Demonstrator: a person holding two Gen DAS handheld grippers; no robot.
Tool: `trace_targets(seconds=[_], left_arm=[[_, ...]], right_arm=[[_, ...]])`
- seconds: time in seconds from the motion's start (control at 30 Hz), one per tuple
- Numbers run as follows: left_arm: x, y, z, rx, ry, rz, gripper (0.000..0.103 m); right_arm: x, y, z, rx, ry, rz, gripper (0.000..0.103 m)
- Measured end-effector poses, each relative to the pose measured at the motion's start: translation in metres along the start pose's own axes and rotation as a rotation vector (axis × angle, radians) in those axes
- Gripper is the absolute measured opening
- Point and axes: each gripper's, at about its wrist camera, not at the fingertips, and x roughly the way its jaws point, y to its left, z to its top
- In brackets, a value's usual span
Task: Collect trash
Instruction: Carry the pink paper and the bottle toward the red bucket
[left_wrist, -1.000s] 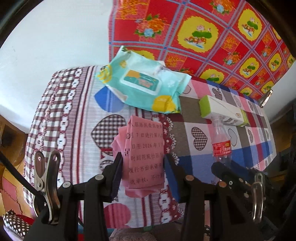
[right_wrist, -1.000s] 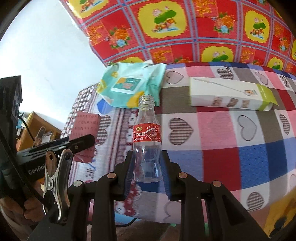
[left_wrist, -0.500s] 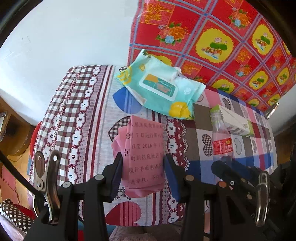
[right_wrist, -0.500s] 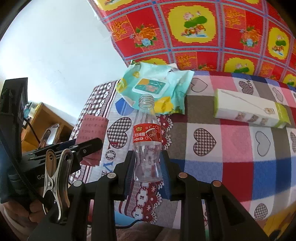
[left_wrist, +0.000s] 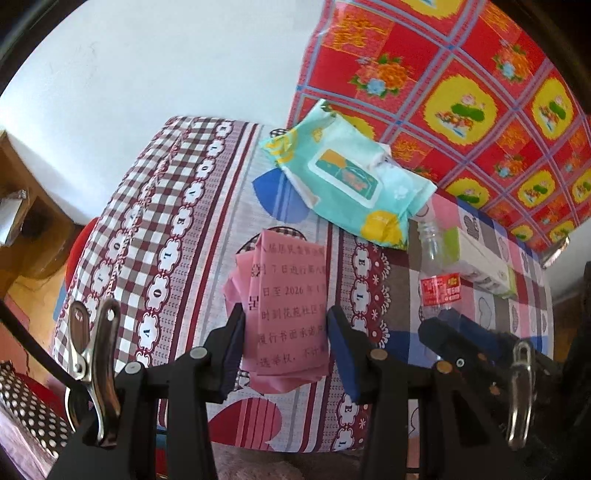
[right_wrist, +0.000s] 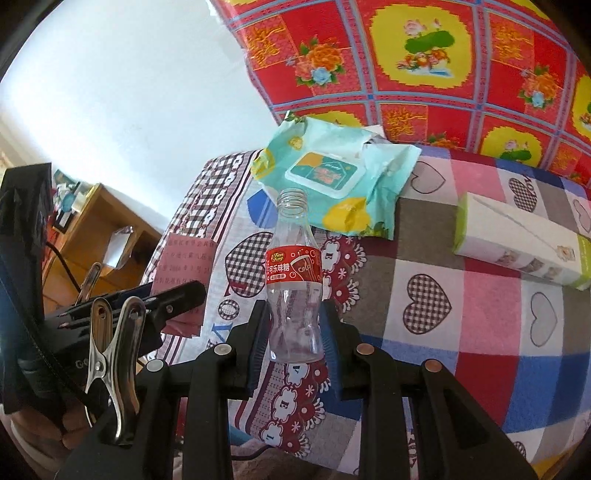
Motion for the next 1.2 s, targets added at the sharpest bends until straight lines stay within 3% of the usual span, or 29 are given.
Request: trace_targets(seconds=[0.4,0.73,1.2], left_arm=[[-0.003,0.036,0.013,-0.003,-0.016,-0.012,0.046],[-0.012,0.093,0.030,0.026,-0.023,-0.008,0.046],[-0.024,0.193,0.046,-0.098,-0.068,0.036,0.046]], right_arm=[[0.016,0.031,0.014,-0.019,-0.003,-0.006,0.029],[0.037,0.079,0.026,0.005,-0.012,-0.005,0.029],[0.075,0.156,0.041,-0.074,0.028,0.042,0.029]])
